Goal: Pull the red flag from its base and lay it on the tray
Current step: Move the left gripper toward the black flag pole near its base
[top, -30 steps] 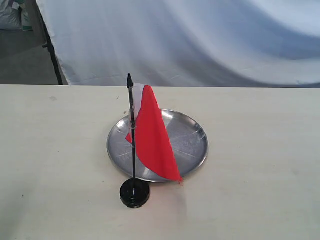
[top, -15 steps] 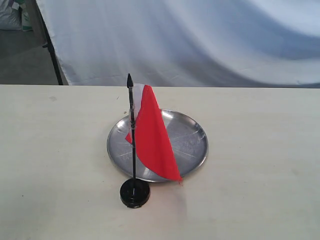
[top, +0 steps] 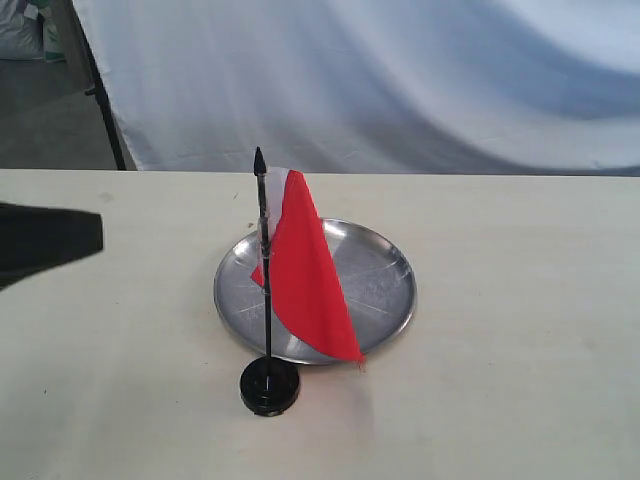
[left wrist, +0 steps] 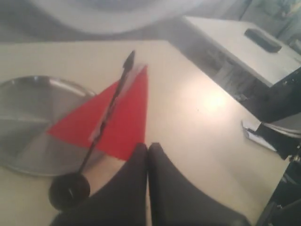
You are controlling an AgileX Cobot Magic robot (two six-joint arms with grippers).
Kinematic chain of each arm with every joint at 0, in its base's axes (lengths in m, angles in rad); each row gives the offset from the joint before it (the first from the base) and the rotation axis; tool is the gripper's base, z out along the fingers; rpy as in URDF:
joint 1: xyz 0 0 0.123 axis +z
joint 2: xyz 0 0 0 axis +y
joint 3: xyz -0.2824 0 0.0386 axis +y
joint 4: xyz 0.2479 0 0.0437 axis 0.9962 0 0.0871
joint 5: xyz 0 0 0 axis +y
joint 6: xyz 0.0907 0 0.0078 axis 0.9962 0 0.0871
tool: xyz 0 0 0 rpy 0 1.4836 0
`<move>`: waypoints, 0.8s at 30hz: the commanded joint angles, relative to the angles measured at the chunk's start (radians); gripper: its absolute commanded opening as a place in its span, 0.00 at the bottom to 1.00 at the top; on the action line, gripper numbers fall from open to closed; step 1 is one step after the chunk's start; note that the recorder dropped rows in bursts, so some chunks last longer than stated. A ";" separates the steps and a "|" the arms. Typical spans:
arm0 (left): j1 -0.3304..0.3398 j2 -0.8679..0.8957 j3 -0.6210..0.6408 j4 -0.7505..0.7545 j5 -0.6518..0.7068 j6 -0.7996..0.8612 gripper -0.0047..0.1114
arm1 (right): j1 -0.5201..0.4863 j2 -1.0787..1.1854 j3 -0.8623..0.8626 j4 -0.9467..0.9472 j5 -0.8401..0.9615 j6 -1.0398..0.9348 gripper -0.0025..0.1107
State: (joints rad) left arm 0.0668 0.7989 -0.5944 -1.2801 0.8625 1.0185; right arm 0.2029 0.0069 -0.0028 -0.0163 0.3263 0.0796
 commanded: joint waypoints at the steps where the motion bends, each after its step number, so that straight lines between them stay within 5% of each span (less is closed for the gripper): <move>1: 0.002 0.149 0.099 -0.175 0.012 0.272 0.04 | 0.000 -0.007 0.003 -0.009 -0.006 -0.002 0.02; 8: 0.002 0.319 0.263 -0.464 0.154 0.895 0.04 | 0.000 -0.007 0.003 -0.009 -0.006 -0.002 0.02; 19: 0.002 0.543 0.297 -0.464 0.194 1.003 0.05 | 0.000 -0.007 0.003 -0.009 -0.006 -0.002 0.02; 24: 0.002 0.667 0.294 -0.464 0.194 1.078 0.31 | 0.000 -0.007 0.003 -0.009 -0.006 -0.002 0.02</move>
State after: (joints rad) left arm 0.0668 1.4265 -0.2999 -1.7323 1.0446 2.0643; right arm 0.2029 0.0069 -0.0028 -0.0163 0.3263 0.0796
